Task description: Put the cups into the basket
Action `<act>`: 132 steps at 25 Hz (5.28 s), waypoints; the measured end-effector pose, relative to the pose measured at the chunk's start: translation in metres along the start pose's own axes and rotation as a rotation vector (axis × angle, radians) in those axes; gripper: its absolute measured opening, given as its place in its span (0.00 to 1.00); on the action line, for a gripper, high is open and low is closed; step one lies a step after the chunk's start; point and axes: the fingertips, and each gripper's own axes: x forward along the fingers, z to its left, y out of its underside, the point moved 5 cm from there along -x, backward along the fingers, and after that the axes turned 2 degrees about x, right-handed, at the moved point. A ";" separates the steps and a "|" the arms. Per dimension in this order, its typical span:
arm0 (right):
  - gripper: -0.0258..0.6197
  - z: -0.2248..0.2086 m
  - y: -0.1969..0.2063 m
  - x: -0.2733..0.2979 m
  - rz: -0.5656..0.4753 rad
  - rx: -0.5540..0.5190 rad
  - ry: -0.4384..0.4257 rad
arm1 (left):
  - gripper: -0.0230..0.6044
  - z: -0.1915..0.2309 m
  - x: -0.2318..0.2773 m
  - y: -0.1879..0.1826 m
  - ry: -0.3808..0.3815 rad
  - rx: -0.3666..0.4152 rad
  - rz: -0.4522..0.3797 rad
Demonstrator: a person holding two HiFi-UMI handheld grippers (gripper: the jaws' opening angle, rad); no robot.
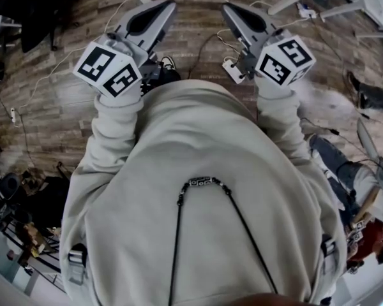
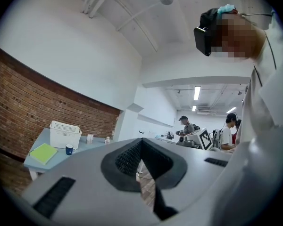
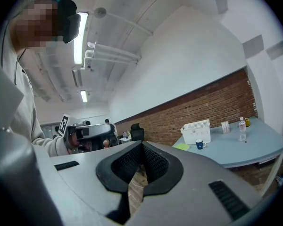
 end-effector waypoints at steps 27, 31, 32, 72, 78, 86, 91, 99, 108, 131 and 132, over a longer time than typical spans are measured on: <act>0.06 -0.062 -0.022 0.138 0.091 -0.025 0.073 | 0.03 0.158 0.038 -0.011 0.085 -0.026 -0.015; 0.06 -0.069 -0.026 0.185 0.123 -0.024 0.076 | 0.03 0.197 0.043 -0.013 0.112 -0.036 0.004; 0.06 -0.070 -0.027 0.196 0.131 -0.021 0.079 | 0.03 0.209 0.043 -0.013 0.118 -0.048 0.006; 0.06 -0.221 -0.085 0.208 0.027 0.028 -0.004 | 0.03 0.262 0.171 -0.043 0.043 -0.069 -0.002; 0.06 -0.223 -0.073 0.180 0.011 0.054 0.008 | 0.03 0.243 0.168 -0.041 0.061 -0.064 -0.007; 0.06 -0.235 -0.076 0.173 0.007 0.043 0.022 | 0.03 0.247 0.187 -0.040 0.078 -0.048 0.010; 0.06 -0.249 -0.089 0.188 0.010 0.032 0.033 | 0.03 0.270 0.200 -0.055 0.100 -0.046 -0.009; 0.06 -0.276 -0.109 0.241 0.042 0.014 0.030 | 0.03 0.329 0.228 -0.065 0.106 -0.066 -0.006; 0.06 -0.301 -0.117 0.316 0.090 -0.007 0.064 | 0.03 0.413 0.238 -0.067 0.155 -0.112 -0.031; 0.06 -0.345 -0.125 0.440 0.194 0.004 0.071 | 0.03 0.532 0.253 -0.061 0.161 -0.200 -0.028; 0.06 -0.348 -0.127 0.442 0.191 0.006 0.062 | 0.03 0.533 0.254 -0.063 0.153 -0.195 -0.028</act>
